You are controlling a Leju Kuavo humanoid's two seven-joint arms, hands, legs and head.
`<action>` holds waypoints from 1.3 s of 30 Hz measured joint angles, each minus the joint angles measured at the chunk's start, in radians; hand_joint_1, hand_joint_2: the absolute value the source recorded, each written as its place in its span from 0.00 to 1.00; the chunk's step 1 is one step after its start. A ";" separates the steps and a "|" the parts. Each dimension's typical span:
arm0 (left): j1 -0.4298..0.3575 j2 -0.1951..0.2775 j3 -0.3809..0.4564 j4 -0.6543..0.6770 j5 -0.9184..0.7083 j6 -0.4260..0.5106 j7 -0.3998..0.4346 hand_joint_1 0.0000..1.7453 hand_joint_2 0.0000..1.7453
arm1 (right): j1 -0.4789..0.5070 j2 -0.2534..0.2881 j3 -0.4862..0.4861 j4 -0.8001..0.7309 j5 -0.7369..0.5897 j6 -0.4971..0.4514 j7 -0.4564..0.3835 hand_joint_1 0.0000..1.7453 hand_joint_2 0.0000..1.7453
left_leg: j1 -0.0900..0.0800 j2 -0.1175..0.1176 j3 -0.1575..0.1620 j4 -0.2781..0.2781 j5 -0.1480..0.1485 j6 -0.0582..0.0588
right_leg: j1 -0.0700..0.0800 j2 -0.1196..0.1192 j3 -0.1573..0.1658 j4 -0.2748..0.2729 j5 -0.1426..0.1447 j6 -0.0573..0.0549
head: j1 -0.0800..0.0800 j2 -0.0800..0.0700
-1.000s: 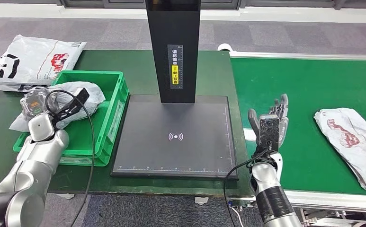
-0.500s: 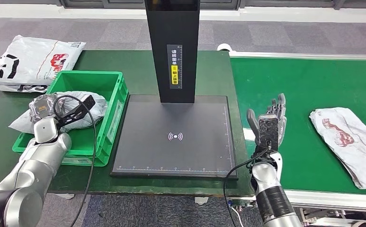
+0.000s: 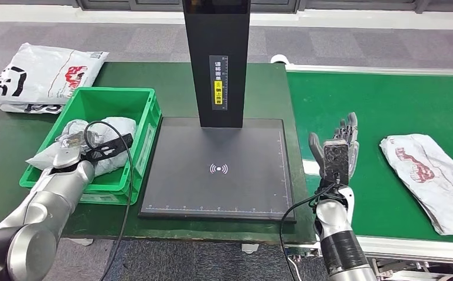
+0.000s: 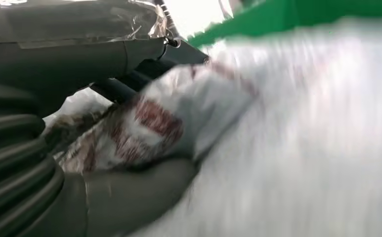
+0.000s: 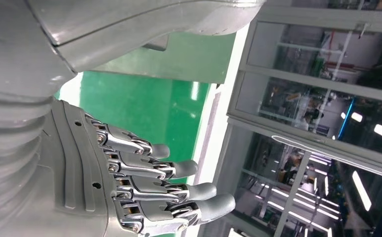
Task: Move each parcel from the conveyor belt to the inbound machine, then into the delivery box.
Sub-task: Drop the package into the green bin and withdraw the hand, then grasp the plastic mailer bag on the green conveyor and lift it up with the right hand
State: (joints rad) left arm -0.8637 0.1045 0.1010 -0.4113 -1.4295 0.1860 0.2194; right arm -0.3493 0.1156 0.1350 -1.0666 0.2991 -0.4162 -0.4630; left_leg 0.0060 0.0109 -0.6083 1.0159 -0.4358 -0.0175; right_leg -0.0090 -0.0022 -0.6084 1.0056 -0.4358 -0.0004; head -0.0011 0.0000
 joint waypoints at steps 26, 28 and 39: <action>0.043 -0.158 0.084 -0.282 0.891 0.145 -0.640 0.00 1.00 | -0.012 -0.003 -0.025 -0.002 0.018 -0.043 -0.005 0.00 1.00 | 0.000 -0.003 -0.002 0.001 0.001 0.000 | 0.000 -0.003 -0.001 0.000 0.001 0.001 | 0.000 0.000; 0.070 -0.184 0.050 -0.298 1.005 -0.007 -0.688 0.00 1.00 | -0.021 -0.006 -0.025 0.018 0.030 -0.056 -0.008 0.00 1.00 | -0.001 -0.004 -0.002 0.001 0.002 0.000 | -0.001 -0.004 0.000 0.000 0.001 0.001 | 0.000 0.000; 0.174 -0.288 -0.127 -0.332 1.219 -0.269 -0.759 0.00 1.00 | -0.042 -0.023 -0.025 0.122 0.121 -0.171 0.002 0.00 1.00 | -0.003 -0.005 -0.003 0.001 0.001 0.001 | -0.001 -0.005 -0.001 -0.001 0.001 0.003 | 0.000 0.000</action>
State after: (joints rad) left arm -0.6898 -0.1839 -0.0262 -0.7434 -0.2103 -0.0833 -0.5395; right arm -0.3910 0.0923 0.1096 -0.9450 0.4197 -0.5874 -0.4607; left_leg 0.0031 0.0060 -0.6114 1.0164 -0.4346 -0.0161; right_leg -0.0105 -0.0074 -0.6093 1.0046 -0.4345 0.0024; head -0.0011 0.0000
